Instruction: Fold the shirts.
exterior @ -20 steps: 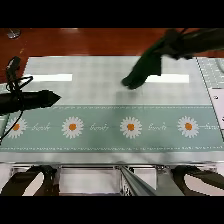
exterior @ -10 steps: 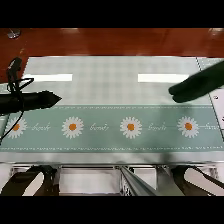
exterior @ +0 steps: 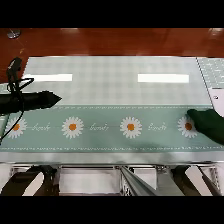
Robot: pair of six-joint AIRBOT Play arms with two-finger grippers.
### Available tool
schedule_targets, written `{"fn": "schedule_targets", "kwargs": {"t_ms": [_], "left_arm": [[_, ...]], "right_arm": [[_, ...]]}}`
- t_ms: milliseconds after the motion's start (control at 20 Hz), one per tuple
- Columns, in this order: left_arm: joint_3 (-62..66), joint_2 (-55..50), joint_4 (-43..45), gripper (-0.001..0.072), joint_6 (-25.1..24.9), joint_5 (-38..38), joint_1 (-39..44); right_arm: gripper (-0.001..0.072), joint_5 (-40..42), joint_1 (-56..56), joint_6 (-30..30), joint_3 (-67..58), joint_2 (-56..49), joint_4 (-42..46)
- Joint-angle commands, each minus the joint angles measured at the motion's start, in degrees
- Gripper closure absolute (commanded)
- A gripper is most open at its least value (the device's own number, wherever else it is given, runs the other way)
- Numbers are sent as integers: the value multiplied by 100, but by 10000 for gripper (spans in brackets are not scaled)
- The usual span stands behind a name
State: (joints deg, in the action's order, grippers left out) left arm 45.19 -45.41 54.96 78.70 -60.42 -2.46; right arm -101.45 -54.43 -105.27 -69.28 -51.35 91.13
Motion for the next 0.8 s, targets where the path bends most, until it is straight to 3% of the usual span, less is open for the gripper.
{"fn": "schedule_targets", "kwargs": {"t_ms": [0, 50, 100, 250, 300, 350, 400, 450, 500, 600, 650, 700, 750], "left_arm": [[-2, -4, -52, 672, -2, 2, 4], [-2, -4, -94, 672, -4, -2, 7], [-2, -4, -157, 672, -11, 24, 28], [37, -35, -380, 672, -389, 605, 66], [162, -98, -332, 673, -514, 796, 24], [417, -243, -350, 673, -509, 861, -76], [765, -431, -363, 673, -494, 850, -146], [1224, -671, -407, 673, -494, 776, -142], [1698, -927, -529, 674, -496, 590, -101], [2621, -1403, -570, 674, -498, 125, 166], [2848, -1528, -546, 674, -498, 79, 317], [2817, -1547, -387, 674, -501, 103, 455], [2592, -1545, 111, 674, -411, 61, 612]], "right_arm": [[469, 173, -337, -507, 855, 520, 1508], [173, 197, -334, -490, 894, 507, 1469], [83, 295, -295, -387, 885, 485, 1261], [98, 1145, -57, -245, 748, 479, -83], [118, 1567, 48, -229, 667, 479, -841], [337, 2103, 234, 13, 595, 479, -1923], [627, 2732, 566, 592, 577, 479, -3130], [690, 3292, 1021, 1045, 577, 468, -4096], [690, 3834, 1692, 1329, 575, 437, -4732], [690, 4417, 3283, 1685, 570, 282, -4507], [690, 4454, 4098, 1703, 573, 94, -3731], [690, 4234, 4996, 1488, 573, -225, -2369], [690, 3862, 5705, 826, 573, -612, -1038]]}}
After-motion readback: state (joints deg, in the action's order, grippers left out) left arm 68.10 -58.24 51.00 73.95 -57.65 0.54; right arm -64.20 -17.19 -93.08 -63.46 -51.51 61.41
